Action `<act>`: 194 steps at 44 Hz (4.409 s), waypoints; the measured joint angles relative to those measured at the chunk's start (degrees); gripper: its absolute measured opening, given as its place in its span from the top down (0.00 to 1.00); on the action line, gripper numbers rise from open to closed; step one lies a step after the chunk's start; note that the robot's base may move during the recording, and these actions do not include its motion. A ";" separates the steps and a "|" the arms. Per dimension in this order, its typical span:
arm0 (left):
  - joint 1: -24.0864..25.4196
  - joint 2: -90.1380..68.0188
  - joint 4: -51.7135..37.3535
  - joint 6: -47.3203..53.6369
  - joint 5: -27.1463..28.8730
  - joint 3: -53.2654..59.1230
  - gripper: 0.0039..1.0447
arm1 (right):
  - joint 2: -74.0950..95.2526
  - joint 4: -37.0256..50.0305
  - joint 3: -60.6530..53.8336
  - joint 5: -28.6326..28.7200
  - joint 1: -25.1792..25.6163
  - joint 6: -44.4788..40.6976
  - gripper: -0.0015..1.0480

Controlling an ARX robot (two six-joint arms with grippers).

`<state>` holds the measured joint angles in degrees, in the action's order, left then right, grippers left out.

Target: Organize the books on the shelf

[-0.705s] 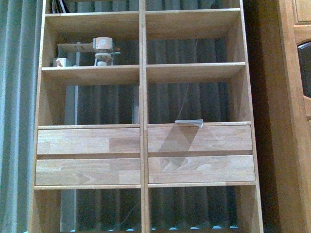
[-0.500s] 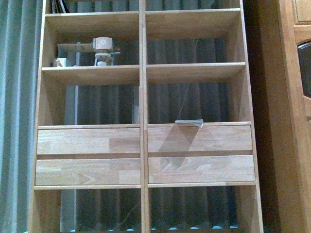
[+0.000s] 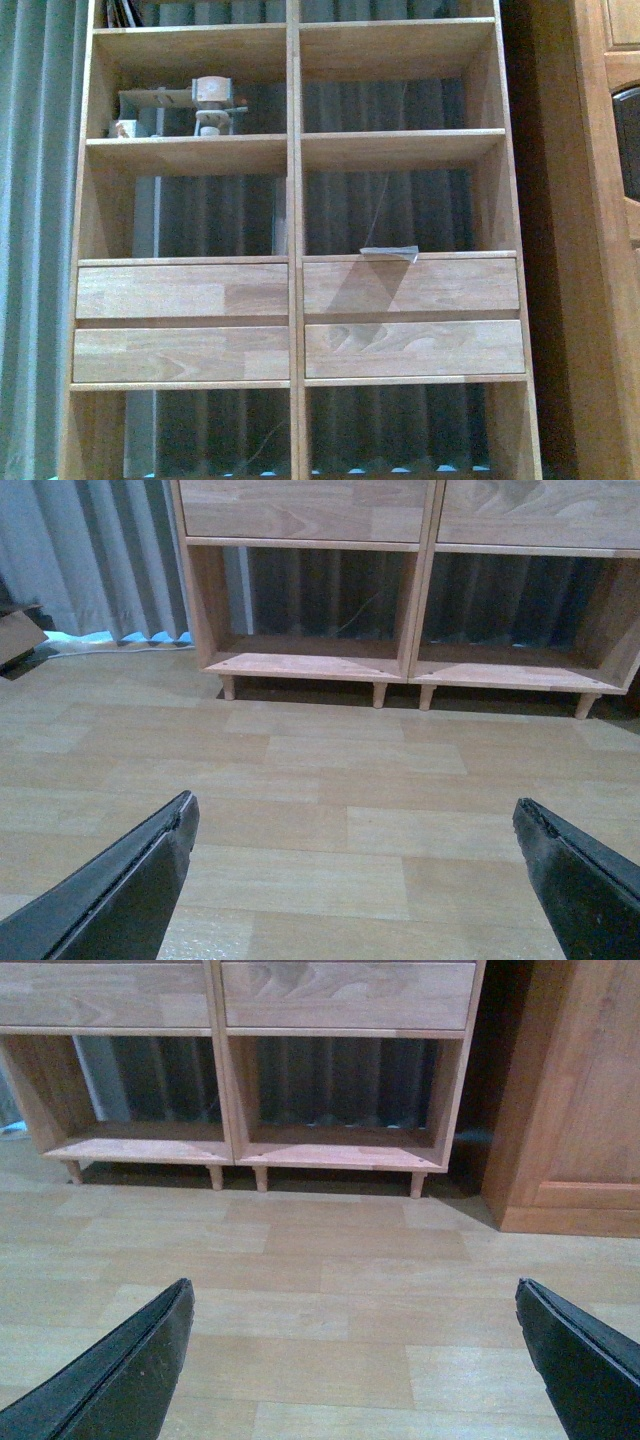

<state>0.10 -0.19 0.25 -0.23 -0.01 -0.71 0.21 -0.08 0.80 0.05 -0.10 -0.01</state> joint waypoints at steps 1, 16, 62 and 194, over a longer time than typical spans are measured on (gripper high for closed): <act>0.00 0.00 0.00 0.00 0.00 0.00 0.07 | 0.00 0.00 0.00 0.00 0.00 0.00 0.07; 0.00 0.00 0.00 0.00 0.00 0.00 0.07 | 0.00 0.00 0.00 -0.02 0.02 0.00 0.07; 0.00 0.02 0.00 0.00 0.00 0.00 0.07 | 0.00 0.00 0.00 0.00 0.00 0.00 0.07; 0.00 0.04 0.00 0.00 0.02 0.00 0.07 | 111.62 29.31 74.88 -1.68 -7.96 75.36 0.08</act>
<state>0.10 -0.14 0.25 -0.23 0.01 -0.71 111.83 29.23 75.68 -1.63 -8.05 75.35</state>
